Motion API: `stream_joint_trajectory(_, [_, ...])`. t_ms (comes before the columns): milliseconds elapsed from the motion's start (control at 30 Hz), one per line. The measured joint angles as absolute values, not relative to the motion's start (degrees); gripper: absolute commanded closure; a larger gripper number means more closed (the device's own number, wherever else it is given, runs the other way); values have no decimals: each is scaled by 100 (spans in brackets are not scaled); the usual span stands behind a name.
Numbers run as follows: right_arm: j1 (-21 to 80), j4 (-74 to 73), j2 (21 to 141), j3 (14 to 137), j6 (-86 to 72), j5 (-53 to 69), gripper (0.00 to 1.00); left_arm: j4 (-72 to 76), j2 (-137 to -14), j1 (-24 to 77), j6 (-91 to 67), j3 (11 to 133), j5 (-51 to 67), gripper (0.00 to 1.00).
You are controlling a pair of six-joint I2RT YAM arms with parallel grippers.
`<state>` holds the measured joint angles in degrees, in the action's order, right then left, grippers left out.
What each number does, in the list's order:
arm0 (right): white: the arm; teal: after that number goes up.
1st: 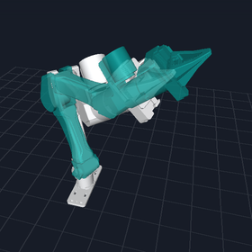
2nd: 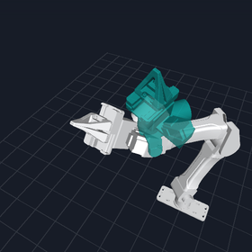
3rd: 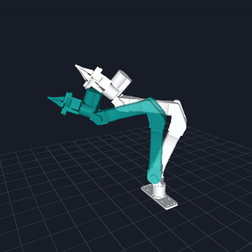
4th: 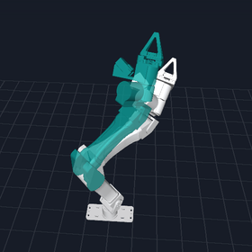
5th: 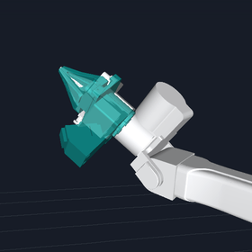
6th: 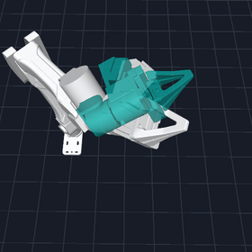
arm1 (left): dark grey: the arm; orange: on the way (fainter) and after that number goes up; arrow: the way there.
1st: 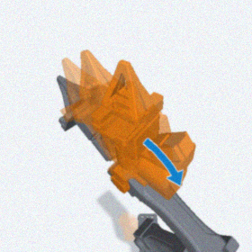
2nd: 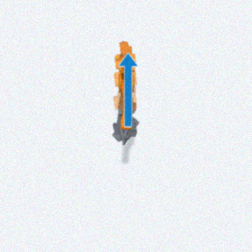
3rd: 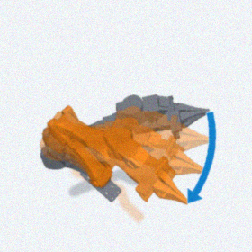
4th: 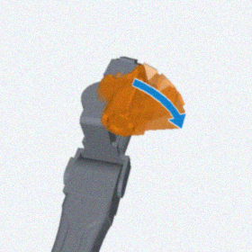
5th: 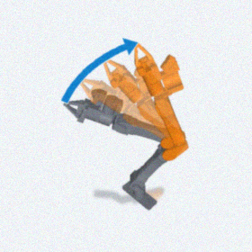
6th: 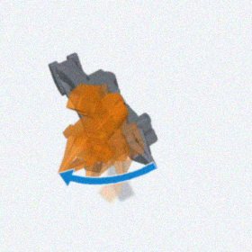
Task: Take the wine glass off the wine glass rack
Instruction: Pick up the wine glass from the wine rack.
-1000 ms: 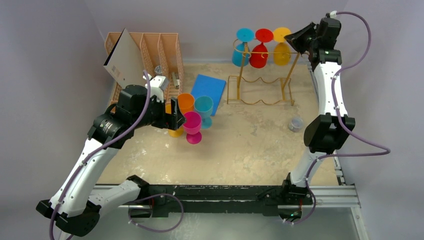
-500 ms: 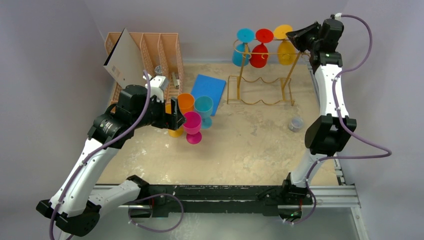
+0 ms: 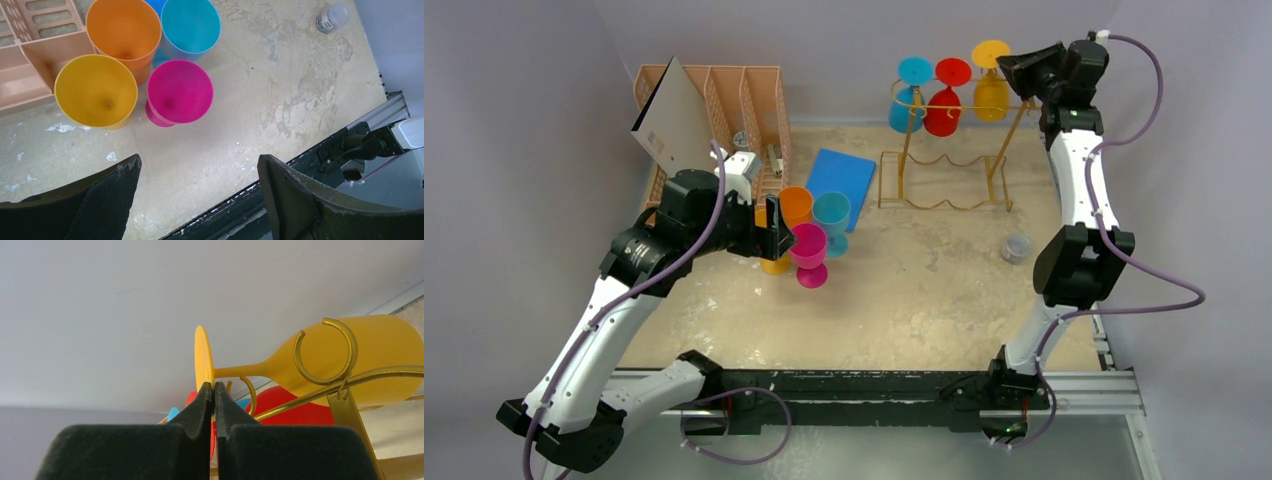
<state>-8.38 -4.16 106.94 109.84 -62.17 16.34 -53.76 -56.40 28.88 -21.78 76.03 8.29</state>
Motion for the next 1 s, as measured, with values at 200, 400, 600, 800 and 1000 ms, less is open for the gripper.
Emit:
stream_joint_trajectory(200, [-838, -207, 10836, 11004, -6302, 1623, 100, -5376, -5647, 2888, -2193, 7603, 829, 15])
stream_joint_trajectory(400, [-838, -86, 11008, 11069, -6239, 1621, 100, -5376, -5645, 2888, -2198, 7603, 829, 16])
stream_joint_trajectory(600, [-838, -1, 11069, 11303, -5935, 1651, 100, -5374, -5645, 2888, -2198, 7603, 832, 16])
stream_joint_trajectory(800, [-838, 34, 11069, 11555, -5441, 1645, 100, -5374, -5645, 2888, -2198, 7601, 834, 16])
stream_joint_trajectory(1000, [-838, -384, 11126, 12033, -4615, 1592, 100, -5374, -5645, 2888, -2198, 7599, 834, 16])
